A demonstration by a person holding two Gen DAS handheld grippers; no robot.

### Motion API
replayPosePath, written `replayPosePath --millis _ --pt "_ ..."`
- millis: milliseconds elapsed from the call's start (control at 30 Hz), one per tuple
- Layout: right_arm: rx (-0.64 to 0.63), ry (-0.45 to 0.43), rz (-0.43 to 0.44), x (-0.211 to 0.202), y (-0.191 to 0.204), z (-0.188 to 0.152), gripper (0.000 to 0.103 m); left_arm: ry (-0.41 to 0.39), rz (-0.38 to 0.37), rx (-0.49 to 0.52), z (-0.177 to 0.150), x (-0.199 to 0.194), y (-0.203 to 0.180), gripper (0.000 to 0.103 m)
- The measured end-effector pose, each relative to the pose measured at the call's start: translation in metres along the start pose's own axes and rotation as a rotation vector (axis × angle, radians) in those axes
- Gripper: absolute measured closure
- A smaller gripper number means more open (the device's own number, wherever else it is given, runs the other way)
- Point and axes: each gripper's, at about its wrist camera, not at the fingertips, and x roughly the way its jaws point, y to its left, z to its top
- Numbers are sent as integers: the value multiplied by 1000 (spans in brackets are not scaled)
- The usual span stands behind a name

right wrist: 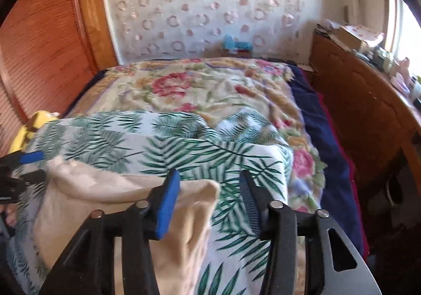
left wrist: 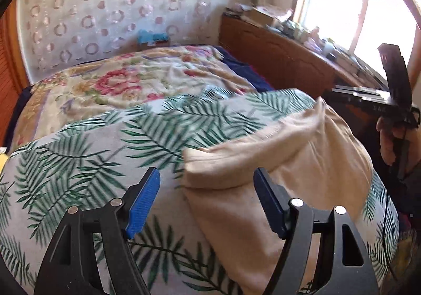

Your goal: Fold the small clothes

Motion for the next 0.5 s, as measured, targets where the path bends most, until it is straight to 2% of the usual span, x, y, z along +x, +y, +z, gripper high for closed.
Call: replayPosePath --millis 100,133,200,233,267,300,367,433,500 --pt "-25 29 22 -6 9 -8 53 39 6 19 9 20 -5 30" --pt "-29 49 39 -7 10 -12 53 42 10 14 11 25 -3 34" --pt "-36 80 57 -9 10 -17 53 42 14 -1 17 34 1 59" --pt "-40 86 60 -12 10 -19 53 26 40 -15 21 34 5 65" --pt "-43 95 65 -14 11 -22 53 4 97 -43 24 33 12 69" --pt "-41 100 68 -16 10 -26 53 -16 145 -73 28 31 18 69" --pt "-30 113 82 -20 6 -27 52 -32 171 -128 33 25 31 69" --pt "-24 126 81 -21 4 -32 40 -20 145 -140 32 22 36 69" --pt "-15 132 78 -18 5 -31 37 -12 142 -132 28 19 36 67"
